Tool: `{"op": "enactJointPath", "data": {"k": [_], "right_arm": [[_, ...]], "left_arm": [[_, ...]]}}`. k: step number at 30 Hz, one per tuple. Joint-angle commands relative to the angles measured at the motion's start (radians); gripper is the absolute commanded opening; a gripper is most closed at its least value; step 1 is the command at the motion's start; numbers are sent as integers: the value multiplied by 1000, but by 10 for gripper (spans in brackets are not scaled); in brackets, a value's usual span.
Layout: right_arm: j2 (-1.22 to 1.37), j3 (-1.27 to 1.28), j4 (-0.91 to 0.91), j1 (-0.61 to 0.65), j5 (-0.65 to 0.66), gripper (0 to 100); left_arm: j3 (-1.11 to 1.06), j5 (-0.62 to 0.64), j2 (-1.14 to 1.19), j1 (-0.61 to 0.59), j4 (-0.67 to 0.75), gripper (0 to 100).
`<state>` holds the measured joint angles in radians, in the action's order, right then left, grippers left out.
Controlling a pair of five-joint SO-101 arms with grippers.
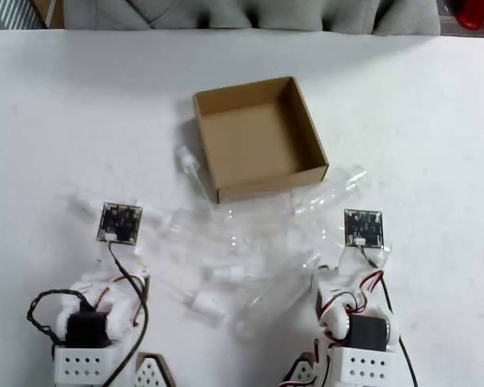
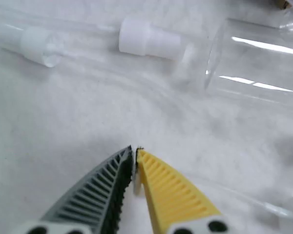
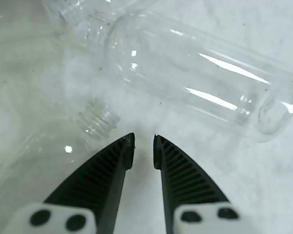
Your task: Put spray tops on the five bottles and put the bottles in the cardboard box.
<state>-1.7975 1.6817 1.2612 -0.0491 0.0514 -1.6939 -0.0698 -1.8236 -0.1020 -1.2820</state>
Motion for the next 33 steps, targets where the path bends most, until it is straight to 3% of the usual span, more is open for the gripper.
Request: {"op": "enactJointPath", "data": {"k": [1, 7, 13, 16, 21, 23, 28, 33], "right_arm": [[-5, 9, 7, 41, -2, 43], [-5, 9, 7, 39, -2, 43], [-7, 8, -1, 21, -2, 46], [-7, 5, -48, -50, -2, 46], [-7, 5, -65, -93, 2, 46], [-7, 5, -65, -119, 61, 46], [-7, 8, -90, -200, 385, 46], [-7, 8, -85, -208, 393, 46]], "left_arm": [[6, 3, -4, 2, -6, 20], [97, 3, -5, -22, -5, 20], [150, -2, -5, -15, 150, 20], [144, -123, -5, -8, 226, 20], [144, -347, -5, 88, 199, 20], [152, -428, -5, 137, 141, 20], [181, -644, -5, 245, 34, 20], [256, -715, -2, 314, -37, 20]]}}
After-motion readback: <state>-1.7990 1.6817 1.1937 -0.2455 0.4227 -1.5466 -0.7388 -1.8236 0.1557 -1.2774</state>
